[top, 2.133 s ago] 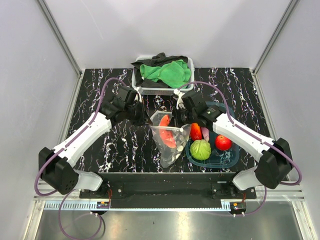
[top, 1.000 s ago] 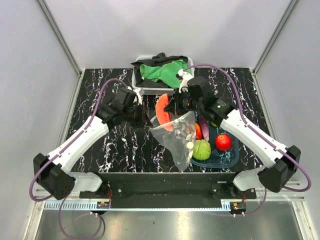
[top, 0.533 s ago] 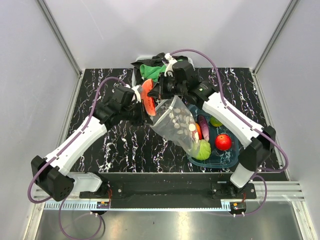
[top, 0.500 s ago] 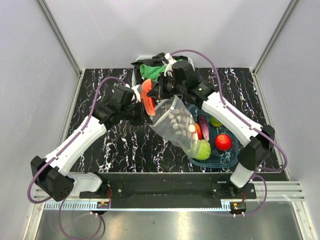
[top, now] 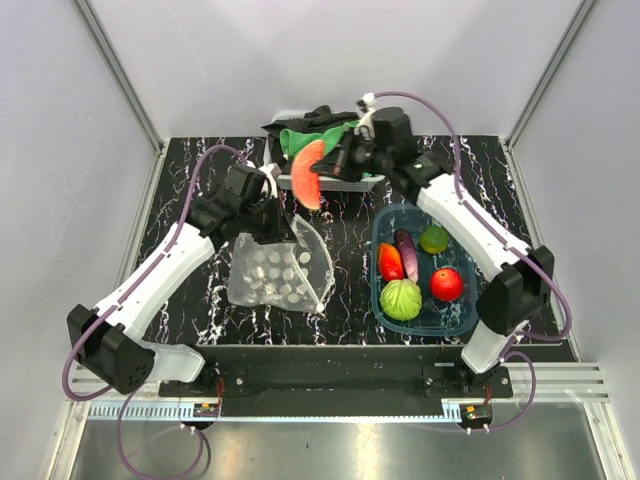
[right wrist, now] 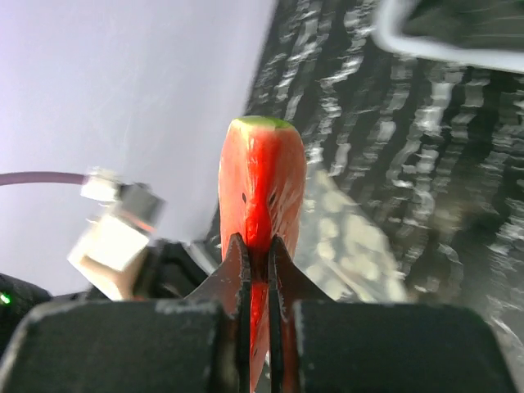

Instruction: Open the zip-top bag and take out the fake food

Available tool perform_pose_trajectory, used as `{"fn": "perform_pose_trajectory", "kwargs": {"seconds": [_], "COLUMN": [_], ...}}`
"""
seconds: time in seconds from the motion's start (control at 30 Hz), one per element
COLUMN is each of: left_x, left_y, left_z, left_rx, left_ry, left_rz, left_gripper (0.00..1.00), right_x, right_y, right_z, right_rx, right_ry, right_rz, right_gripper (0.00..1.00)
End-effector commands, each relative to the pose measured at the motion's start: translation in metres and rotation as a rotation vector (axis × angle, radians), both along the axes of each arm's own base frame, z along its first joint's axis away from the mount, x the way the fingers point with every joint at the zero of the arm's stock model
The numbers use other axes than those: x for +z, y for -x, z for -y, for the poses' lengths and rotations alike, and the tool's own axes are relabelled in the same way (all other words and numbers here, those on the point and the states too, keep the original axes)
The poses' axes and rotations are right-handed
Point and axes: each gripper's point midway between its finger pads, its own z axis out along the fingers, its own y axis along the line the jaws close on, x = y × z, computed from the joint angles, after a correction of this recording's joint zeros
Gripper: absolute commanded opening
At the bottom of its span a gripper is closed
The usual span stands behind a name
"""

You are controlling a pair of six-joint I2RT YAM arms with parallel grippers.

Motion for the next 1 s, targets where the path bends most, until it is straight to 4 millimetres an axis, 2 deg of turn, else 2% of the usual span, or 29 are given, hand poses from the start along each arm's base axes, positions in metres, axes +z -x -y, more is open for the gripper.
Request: {"fn": "perform_pose_trajectory", "kwargs": {"seconds": [0.0,0.03,0.07,0.1,0.13,0.2,0.23,0.3,0.37,0.4,0.43,0.5,0.53,0.63,0.7,0.73,0.77,0.8,0.87,0.97], "left_x": [0.016,0.013,0.016,0.012,0.008,0.005,0.0,-0.001,-0.006,-0.003,-0.003,0.002,0.005,0.017,0.027,0.028,0.03,0.034,0.032,0.042], "left_y": [-0.023,-0.027,-0.029,-0.03,-0.033,-0.037,-0.042,-0.048,-0.054,-0.057,-0.059,-0.062,-0.063,-0.063,-0.057,-0.055,-0.051,-0.047,-0.039,-0.021], "left_z": [-0.023,-0.026,-0.029,-0.031,-0.034,-0.036,-0.036,-0.035,-0.033,-0.033,-0.032,-0.029,-0.028,-0.026,-0.025,-0.025,-0.025,-0.025,-0.028,-0.026], "left_rx": [0.023,0.025,0.012,0.005,0.001,-0.005,-0.008,-0.009,-0.008,0.0,0.01,0.019,0.025,0.038,0.043,0.043,0.043,0.043,0.049,0.046], "left_ry": [-0.081,-0.102,-0.121,-0.14,-0.165,-0.185,-0.203,-0.215,-0.227,-0.225,-0.222,-0.209,-0.202,-0.171,-0.148,-0.147,-0.144,-0.132,-0.13,-0.076], "left_rz": [0.1,0.101,0.118,0.109,0.111,0.11,0.107,0.107,0.096,0.101,0.097,0.103,0.106,0.123,0.141,0.145,0.149,0.159,0.151,0.157], "left_gripper": [0.0,0.0,0.0,0.0,0.0,0.0,0.0,0.0,0.01,0.06,0.19,0.29,0.4,0.57,0.63,0.77,0.83,0.86,0.88,0.89], "right_x": [-0.008,-0.016,-0.024,-0.046,-0.048,-0.083,-0.087,-0.117,-0.131,-0.141,-0.146,-0.155,-0.162,-0.173,-0.174,-0.175,-0.174,-0.175,-0.172,-0.172], "right_y": [0.017,0.015,0.031,0.038,0.049,0.075,0.086,0.107,0.12,0.126,0.128,0.131,0.134,0.134,0.13,0.129,0.127,0.125,0.122,0.118], "right_z": [0.076,0.1,0.118,0.133,0.148,0.171,0.18,0.206,0.227,0.233,0.237,0.242,0.247,0.267,0.278,0.281,0.283,0.283,0.288,0.296], "right_rx": [-0.074,-0.113,-0.112,-0.134,-0.147,-0.173,-0.184,-0.232,-0.275,-0.279,-0.277,-0.271,-0.256,-0.26,-0.266,-0.248,-0.255,-0.235,-0.246,-0.224], "right_ry": [0.093,0.126,0.183,0.236,0.273,0.385,0.419,0.535,0.621,0.653,0.678,0.72,0.761,0.902,0.974,0.998,1.015,1.025,1.061,1.119], "right_rz": [-0.046,-0.064,-0.079,-0.126,-0.118,-0.212,-0.213,-0.287,-0.305,-0.332,-0.34,-0.361,-0.392,-0.427,-0.423,-0.417,-0.415,-0.411,-0.408,-0.386], "right_gripper": [0.0,0.0,0.0,0.0,0.0,0.0,0.0,0.0,0.0,0.0,0.0,0.0,0.0,0.0,0.0,0.0,0.0,0.0,0.0,0.0]}}
